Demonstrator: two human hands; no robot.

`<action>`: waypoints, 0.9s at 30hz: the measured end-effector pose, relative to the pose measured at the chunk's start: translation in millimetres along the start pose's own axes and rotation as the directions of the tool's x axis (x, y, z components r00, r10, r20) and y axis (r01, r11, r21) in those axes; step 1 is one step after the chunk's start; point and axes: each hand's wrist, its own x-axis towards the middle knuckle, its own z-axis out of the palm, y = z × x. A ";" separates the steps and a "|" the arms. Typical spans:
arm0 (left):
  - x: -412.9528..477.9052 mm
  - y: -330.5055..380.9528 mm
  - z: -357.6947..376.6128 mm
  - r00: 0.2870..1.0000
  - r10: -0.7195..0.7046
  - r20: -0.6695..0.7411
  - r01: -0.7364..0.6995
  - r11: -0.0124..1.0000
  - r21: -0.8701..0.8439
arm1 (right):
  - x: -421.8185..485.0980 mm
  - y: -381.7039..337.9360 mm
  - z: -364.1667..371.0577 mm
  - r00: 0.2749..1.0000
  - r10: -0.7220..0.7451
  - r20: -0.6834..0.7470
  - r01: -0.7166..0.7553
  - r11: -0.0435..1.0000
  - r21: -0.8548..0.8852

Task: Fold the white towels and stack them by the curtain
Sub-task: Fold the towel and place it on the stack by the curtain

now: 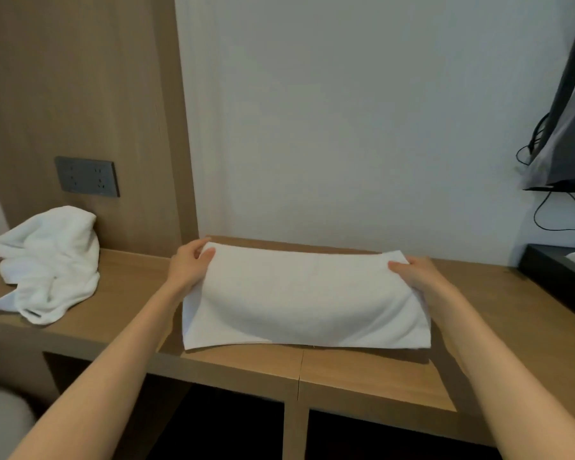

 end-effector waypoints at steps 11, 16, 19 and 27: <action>28.5 -36.2 65.3 1.000 -0.024 -0.013 0.027 0.943 0.333 | 59.1 57.0 32.6 0.973 -0.158 -0.168 0.088 0.928 -0.363; 43.2 -39.2 79.3 1.000 0.000 -0.015 0.007 0.866 0.500 | 82.1 60.4 36.5 0.974 -0.175 -0.143 0.080 0.860 -0.504; 46.5 -40.4 80.9 1.000 -0.028 -0.014 0.031 0.854 0.520 | 87.9 61.0 36.9 0.975 -0.140 -0.170 0.026 0.839 -0.543; 23.5 -40.8 66.2 0.996 -0.087 0.025 0.069 0.909 0.410 | 71.7 54.7 25.2 0.998 0.005 -0.067 -0.039 0.854 -0.520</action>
